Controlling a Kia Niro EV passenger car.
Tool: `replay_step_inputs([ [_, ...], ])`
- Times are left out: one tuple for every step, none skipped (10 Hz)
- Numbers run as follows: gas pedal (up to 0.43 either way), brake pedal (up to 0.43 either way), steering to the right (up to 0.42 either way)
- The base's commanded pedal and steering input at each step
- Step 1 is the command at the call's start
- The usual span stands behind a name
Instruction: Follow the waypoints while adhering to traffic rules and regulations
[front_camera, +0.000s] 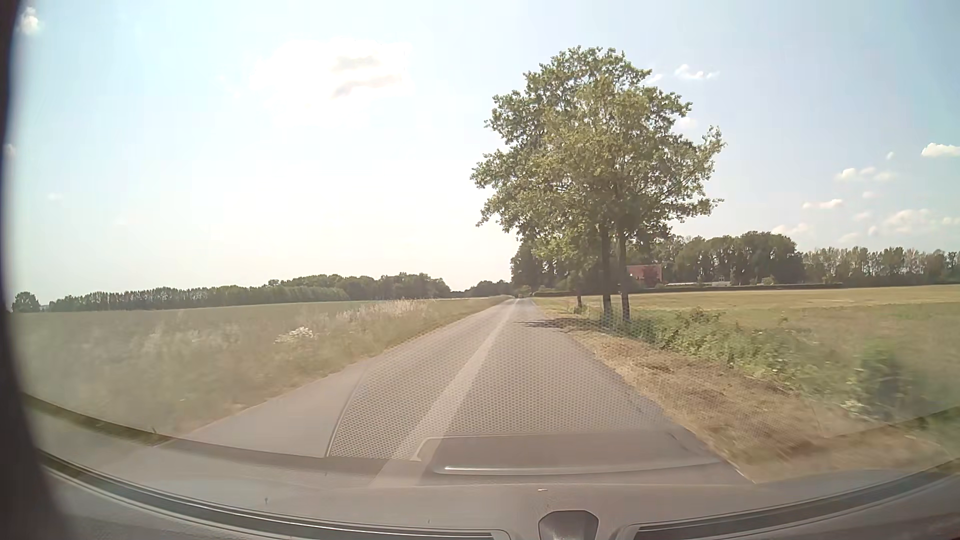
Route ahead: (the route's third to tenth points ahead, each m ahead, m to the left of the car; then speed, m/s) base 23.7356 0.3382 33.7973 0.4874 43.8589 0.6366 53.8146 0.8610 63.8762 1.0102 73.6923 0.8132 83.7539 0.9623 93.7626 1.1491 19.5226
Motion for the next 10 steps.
replay_step_inputs([
  [0.26, 0.006, 0.003],
  [0.26, 0.006, 0.003],
  [0.26, 0.006, 0.003],
  [0.26, 0.006, 0.003],
  [0.26, 0.006, 0.003],
  [0.26, 0.006, 0.003],
  [0.248, 0.006, 0.003],
  [0.248, 0.006, 0.003],
  [0.248, 0.006, 0.003],
  [0.228, 0.006, 0.003],
])
